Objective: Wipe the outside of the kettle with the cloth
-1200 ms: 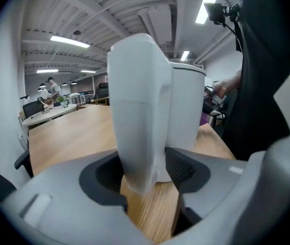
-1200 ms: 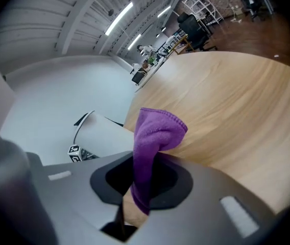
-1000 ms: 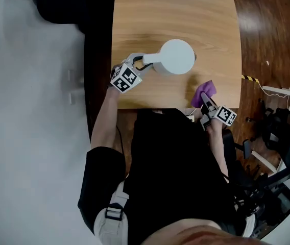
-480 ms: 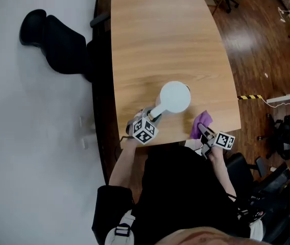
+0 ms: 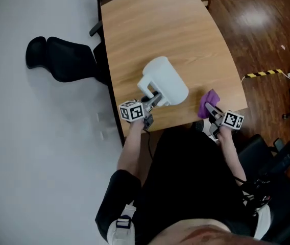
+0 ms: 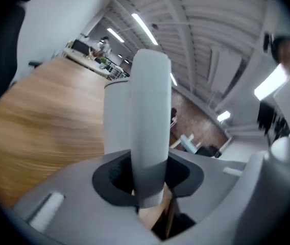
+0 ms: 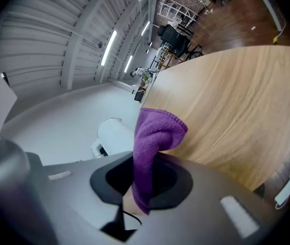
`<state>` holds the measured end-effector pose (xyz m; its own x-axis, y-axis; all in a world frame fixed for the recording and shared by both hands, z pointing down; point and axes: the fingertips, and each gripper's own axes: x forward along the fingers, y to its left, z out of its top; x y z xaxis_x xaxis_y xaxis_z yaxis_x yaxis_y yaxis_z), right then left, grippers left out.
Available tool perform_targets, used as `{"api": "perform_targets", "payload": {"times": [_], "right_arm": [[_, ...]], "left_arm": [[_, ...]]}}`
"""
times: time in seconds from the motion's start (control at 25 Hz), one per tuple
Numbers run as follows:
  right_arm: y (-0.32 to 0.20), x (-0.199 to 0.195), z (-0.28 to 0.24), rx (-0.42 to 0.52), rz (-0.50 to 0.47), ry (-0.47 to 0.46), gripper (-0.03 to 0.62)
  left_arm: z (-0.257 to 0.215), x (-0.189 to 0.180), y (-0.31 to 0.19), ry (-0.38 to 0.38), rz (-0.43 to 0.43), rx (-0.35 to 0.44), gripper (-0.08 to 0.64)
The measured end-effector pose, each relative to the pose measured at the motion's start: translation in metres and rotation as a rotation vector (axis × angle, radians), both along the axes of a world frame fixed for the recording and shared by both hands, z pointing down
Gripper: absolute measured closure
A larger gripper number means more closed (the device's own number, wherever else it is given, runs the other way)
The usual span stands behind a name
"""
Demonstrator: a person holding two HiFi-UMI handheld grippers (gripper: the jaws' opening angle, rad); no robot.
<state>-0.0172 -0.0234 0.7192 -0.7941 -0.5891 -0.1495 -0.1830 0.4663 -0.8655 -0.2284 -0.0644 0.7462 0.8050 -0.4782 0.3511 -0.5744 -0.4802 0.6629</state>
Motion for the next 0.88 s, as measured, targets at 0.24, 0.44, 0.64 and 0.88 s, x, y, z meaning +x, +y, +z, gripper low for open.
{"api": "perform_targets", "payload": {"times": [0.24, 0.44, 0.64, 0.88], "right_arm": [[-0.002, 0.041, 0.069, -0.211, 0.135, -0.004, 0.535], [-0.01, 0.041, 0.036, -0.074, 0.093, -0.065, 0.535], [-0.025, 0.036, 0.003, -0.005, 0.12, -0.088, 0.535], [-0.051, 0.014, -0.062, 0.061, 0.156, -0.069, 0.535]], "left_arm": [[0.044, -0.012, -0.084, 0.634, -0.246, -0.139, 0.423], [0.033, 0.005, -0.091, 0.917, -0.29, -0.167, 0.437], [-0.039, 0.003, -0.096, 1.244, -0.368, -0.083, 0.453], [-0.14, -0.019, -0.083, 1.451, -0.317, 0.08, 0.457]]}}
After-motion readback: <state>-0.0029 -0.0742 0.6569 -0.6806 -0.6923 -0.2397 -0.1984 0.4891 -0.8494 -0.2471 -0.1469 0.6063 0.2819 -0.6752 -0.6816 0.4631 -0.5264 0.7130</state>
